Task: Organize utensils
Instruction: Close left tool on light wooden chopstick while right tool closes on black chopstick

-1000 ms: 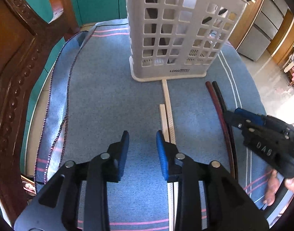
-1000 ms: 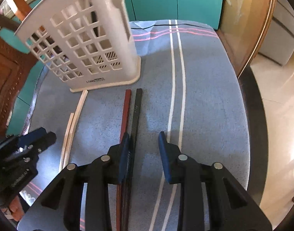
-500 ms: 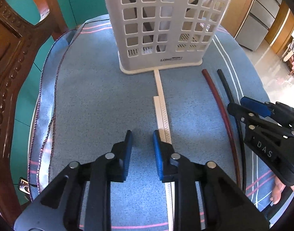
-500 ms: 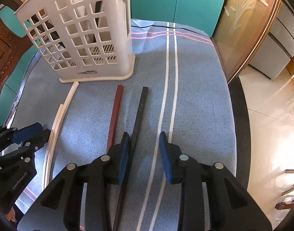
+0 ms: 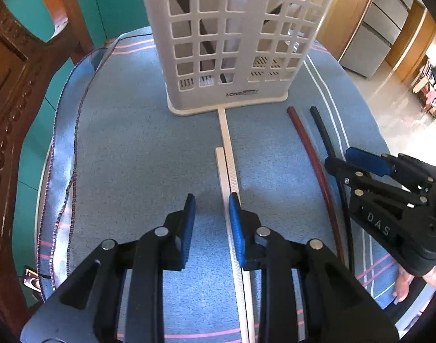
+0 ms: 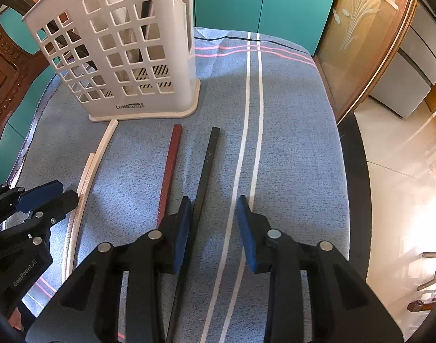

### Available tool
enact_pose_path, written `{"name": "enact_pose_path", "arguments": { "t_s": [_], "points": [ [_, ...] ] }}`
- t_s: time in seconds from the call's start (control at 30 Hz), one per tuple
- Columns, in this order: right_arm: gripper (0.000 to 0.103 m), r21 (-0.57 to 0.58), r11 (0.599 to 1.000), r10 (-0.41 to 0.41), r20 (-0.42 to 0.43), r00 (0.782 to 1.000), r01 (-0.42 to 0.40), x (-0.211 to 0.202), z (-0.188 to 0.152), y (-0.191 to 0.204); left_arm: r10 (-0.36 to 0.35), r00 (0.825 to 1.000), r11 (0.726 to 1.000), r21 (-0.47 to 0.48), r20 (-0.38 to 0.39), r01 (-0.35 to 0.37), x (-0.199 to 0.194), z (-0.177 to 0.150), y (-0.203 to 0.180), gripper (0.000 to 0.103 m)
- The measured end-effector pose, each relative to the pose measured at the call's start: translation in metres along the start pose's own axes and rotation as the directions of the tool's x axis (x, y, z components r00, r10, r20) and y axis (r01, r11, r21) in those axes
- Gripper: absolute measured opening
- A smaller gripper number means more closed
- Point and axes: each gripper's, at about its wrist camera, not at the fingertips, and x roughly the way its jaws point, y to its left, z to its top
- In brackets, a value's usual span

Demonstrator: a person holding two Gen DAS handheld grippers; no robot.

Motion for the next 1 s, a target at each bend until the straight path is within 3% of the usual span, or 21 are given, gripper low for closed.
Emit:
{"name": "enact_pose_path", "arguments": {
  "t_s": [0.13, 0.23, 0.6, 0.67, 1.0],
  "points": [
    [0.037, 0.003, 1.0, -0.004, 0.0, 1.0, 0.004, 0.0, 0.0, -0.001, -0.043, 0.999, 0.999, 0.007, -0.011, 0.043, 0.005, 0.005, -0.006, 0.026],
    [0.038, 0.002, 1.0, -0.009, 0.0, 1.0, 0.009, 0.0, 0.0, -0.001, -0.027, 1.0, 0.999, 0.038, -0.005, 0.027, 0.008, 0.002, -0.011, 0.027],
    [0.044, 0.005, 1.0, -0.012, 0.002, 1.0, 0.012, 0.0, -0.001, -0.005, -0.058, 0.998, 0.998, -0.005, -0.038, 0.058, 0.016, 0.006, 0.004, 0.027],
    [0.044, 0.004, 1.0, -0.015, 0.001, 1.0, 0.015, 0.0, -0.001, -0.005, -0.04, 0.999, 0.999, -0.004, -0.036, 0.04, 0.016, 0.006, 0.005, 0.013],
    [0.045, 0.002, 1.0, -0.011, 0.0, 1.0, 0.011, 0.001, -0.001, -0.006, -0.13, 0.992, 0.991, -0.043, -0.004, 0.129, -0.014, 0.003, 0.017, 0.013]
  ]
}}
